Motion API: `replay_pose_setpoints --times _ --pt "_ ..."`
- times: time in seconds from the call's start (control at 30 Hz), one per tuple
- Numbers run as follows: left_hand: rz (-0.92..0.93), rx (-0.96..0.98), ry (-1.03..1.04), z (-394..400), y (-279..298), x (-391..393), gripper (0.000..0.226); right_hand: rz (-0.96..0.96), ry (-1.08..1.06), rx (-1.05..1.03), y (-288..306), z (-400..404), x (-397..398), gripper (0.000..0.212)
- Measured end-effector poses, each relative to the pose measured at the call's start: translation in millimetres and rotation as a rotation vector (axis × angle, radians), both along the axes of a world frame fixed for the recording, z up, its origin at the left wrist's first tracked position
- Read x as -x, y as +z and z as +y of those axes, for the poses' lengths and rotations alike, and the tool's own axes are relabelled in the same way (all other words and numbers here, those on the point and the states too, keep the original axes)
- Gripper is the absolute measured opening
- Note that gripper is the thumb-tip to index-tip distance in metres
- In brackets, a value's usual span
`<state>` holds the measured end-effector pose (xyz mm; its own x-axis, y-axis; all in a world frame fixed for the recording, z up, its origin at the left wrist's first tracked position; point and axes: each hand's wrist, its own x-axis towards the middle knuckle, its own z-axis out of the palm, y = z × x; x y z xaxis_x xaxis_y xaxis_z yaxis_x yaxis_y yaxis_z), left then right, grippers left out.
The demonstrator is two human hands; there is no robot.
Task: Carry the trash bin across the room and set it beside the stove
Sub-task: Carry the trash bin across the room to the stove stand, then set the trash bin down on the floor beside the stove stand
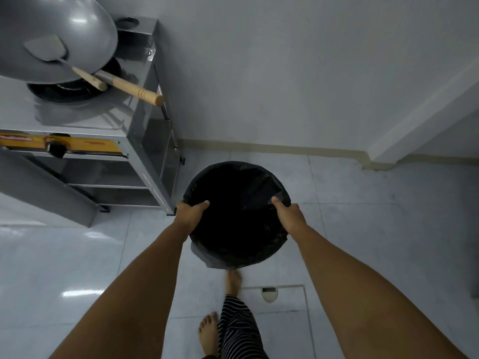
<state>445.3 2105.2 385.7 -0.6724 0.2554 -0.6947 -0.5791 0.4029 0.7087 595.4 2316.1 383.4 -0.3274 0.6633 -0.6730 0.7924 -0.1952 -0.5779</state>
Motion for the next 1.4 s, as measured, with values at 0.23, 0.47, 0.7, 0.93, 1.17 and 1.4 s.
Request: replay_pose_setpoints --times 0.23,0.47,0.7,0.93,1.17,1.4 --pt "-0.056 0.064 0.04 62 -66 79 0.079 -0.041 0.036 0.025 -60 68 91 0.085" --pt "-0.116 0.121 0.1 107 -158 136 0.073 -0.074 0.053 0.035 -156 113 164 0.082" --pt "-0.114 0.157 0.104 115 -286 183 0.074 -0.093 0.056 0.047 -278 120 210 0.083" --pt "-0.074 0.167 0.085 112 -384 201 0.063 -0.118 0.067 0.034 -383 111 225 0.077" --pt "-0.07 0.148 0.02 110 -434 191 0.071 -0.136 0.077 0.006 -429 107 223 0.078" --pt "-0.04 0.149 0.064 103 -457 192 0.064 -0.088 0.017 -0.023 -449 104 216 0.066"
